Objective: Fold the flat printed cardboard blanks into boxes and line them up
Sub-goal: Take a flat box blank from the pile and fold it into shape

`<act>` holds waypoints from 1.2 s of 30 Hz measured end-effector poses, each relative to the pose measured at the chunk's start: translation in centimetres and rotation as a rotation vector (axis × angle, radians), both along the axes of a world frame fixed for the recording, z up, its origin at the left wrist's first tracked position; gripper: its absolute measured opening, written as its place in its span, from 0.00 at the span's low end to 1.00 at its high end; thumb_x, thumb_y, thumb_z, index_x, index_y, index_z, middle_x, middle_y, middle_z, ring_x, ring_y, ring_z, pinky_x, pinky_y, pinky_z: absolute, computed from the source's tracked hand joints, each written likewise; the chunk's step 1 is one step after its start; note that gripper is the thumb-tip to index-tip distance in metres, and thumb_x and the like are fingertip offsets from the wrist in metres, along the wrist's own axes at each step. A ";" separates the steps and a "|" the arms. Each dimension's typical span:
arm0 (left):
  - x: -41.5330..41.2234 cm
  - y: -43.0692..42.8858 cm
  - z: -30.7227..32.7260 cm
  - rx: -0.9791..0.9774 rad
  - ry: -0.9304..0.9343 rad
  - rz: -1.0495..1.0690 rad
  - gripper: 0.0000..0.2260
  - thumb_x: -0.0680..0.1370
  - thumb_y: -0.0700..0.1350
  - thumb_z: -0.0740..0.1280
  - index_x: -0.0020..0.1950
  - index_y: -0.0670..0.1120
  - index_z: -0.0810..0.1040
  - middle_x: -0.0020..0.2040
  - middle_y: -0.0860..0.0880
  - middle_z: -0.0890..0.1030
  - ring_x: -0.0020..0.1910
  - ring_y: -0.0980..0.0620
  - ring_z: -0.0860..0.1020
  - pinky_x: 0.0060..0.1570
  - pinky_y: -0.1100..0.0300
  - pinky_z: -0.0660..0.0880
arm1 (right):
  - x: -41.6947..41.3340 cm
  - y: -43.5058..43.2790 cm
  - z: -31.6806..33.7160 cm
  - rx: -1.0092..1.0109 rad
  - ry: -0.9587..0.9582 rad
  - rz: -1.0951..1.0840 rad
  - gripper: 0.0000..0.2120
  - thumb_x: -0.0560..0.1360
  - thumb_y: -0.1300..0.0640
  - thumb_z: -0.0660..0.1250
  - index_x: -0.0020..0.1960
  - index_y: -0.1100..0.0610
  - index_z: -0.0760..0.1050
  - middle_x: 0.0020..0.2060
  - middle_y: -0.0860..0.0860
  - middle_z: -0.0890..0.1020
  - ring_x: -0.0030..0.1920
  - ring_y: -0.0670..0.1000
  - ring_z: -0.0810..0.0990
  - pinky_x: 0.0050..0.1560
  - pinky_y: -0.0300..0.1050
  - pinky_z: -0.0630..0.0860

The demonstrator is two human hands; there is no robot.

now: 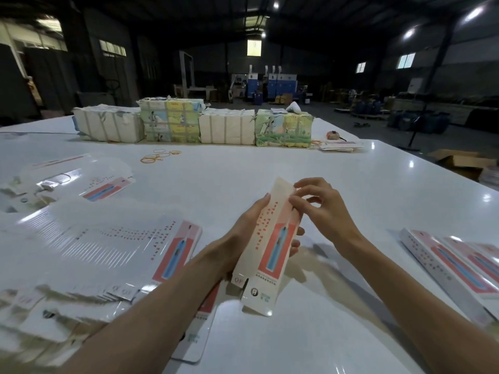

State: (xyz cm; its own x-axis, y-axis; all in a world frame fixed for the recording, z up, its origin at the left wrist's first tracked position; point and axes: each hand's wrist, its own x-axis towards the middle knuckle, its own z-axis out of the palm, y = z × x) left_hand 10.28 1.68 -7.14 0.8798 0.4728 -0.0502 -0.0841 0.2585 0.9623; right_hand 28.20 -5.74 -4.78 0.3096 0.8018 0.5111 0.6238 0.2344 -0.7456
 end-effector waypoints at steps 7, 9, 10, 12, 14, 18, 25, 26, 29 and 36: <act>0.4 0.0 0.9 0.000 -0.016 -0.123 0.34 0.83 0.68 0.50 0.66 0.42 0.77 0.54 0.42 0.85 0.44 0.45 0.85 0.45 0.53 0.83 | 0.2 -1.3 1.4 -0.001 0.302 0.134 0.06 0.79 0.59 0.73 0.47 0.61 0.85 0.63 0.44 0.79 0.60 0.50 0.80 0.57 0.47 0.82; 0.5 -0.2 1.0 -0.011 0.001 -0.127 0.32 0.83 0.68 0.49 0.65 0.43 0.76 0.52 0.44 0.85 0.44 0.47 0.85 0.44 0.53 0.83 | 0.1 -1.5 1.5 0.008 0.381 0.180 0.06 0.80 0.60 0.72 0.45 0.61 0.85 0.64 0.46 0.79 0.62 0.54 0.80 0.60 0.50 0.82; 0.6 -0.4 1.1 -0.016 0.011 -0.124 0.32 0.82 0.69 0.50 0.64 0.43 0.76 0.50 0.45 0.84 0.43 0.47 0.84 0.44 0.54 0.83 | 0.0 -1.6 1.5 0.019 0.419 0.216 0.07 0.80 0.61 0.72 0.45 0.61 0.85 0.64 0.47 0.79 0.63 0.55 0.79 0.63 0.52 0.81; 1.1 -1.0 1.2 -0.035 0.046 -0.116 0.31 0.80 0.72 0.53 0.58 0.44 0.74 0.43 0.46 0.80 0.37 0.51 0.80 0.40 0.58 0.81 | -0.3 -1.6 1.4 0.044 0.501 0.297 0.07 0.79 0.58 0.71 0.44 0.59 0.86 0.66 0.48 0.79 0.67 0.54 0.78 0.69 0.54 0.76; 1.6 -1.5 1.3 -0.129 0.047 -0.145 0.30 0.79 0.73 0.55 0.50 0.45 0.70 0.37 0.49 0.74 0.31 0.55 0.73 0.34 0.64 0.76 | -0.7 -1.3 1.1 0.049 0.559 0.321 0.09 0.76 0.54 0.72 0.45 0.59 0.85 0.67 0.49 0.79 0.69 0.53 0.76 0.74 0.55 0.72; 1.5 -1.2 0.9 -0.276 -0.027 -0.108 0.27 0.77 0.71 0.59 0.47 0.45 0.69 0.34 0.49 0.71 0.28 0.55 0.71 0.30 0.65 0.74 | -1.2 -0.7 0.1 0.051 0.569 0.243 0.11 0.79 0.54 0.72 0.55 0.62 0.82 0.65 0.50 0.81 0.69 0.54 0.78 0.76 0.63 0.69; 0.7 -0.4 0.8 -0.341 -0.205 0.006 0.29 0.79 0.69 0.60 0.56 0.42 0.75 0.38 0.45 0.74 0.32 0.53 0.74 0.34 0.62 0.77 | -3.0 -1.2 -1.1 -0.046 0.480 0.283 0.20 0.81 0.46 0.70 0.71 0.49 0.72 0.51 0.53 0.87 0.53 0.53 0.85 0.65 0.59 0.79; 0.7 -0.5 0.7 -0.307 -0.191 0.026 0.31 0.78 0.70 0.60 0.56 0.41 0.77 0.39 0.44 0.76 0.32 0.52 0.76 0.35 0.61 0.79 | -3.2 -1.2 -1.2 -0.031 0.447 0.278 0.20 0.81 0.46 0.70 0.71 0.48 0.71 0.50 0.52 0.87 0.52 0.53 0.86 0.63 0.58 0.80; 0.8 -0.9 0.4 -0.162 -0.107 0.163 0.34 0.76 0.72 0.61 0.59 0.43 0.80 0.42 0.41 0.82 0.37 0.46 0.83 0.39 0.54 0.83 | -3.4 -1.3 -1.0 0.025 0.429 0.242 0.22 0.81 0.46 0.69 0.73 0.47 0.70 0.51 0.52 0.88 0.55 0.55 0.87 0.60 0.55 0.82; 1.5 -0.9 0.2 0.275 -0.146 0.439 0.18 0.85 0.62 0.59 0.73 0.75 0.60 0.62 0.49 0.83 0.52 0.41 0.87 0.51 0.41 0.85 | -2.1 -1.1 -0.2 0.036 0.314 0.122 0.22 0.80 0.44 0.70 0.73 0.44 0.73 0.49 0.46 0.88 0.55 0.50 0.87 0.57 0.50 0.82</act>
State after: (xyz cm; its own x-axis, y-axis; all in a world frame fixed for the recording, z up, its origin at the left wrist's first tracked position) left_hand 11.75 0.81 -6.92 0.5851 0.7759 0.2359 -0.2660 -0.0912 0.9597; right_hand 26.08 -6.81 -5.01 0.3589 0.8261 0.4345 0.3311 0.3226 -0.8867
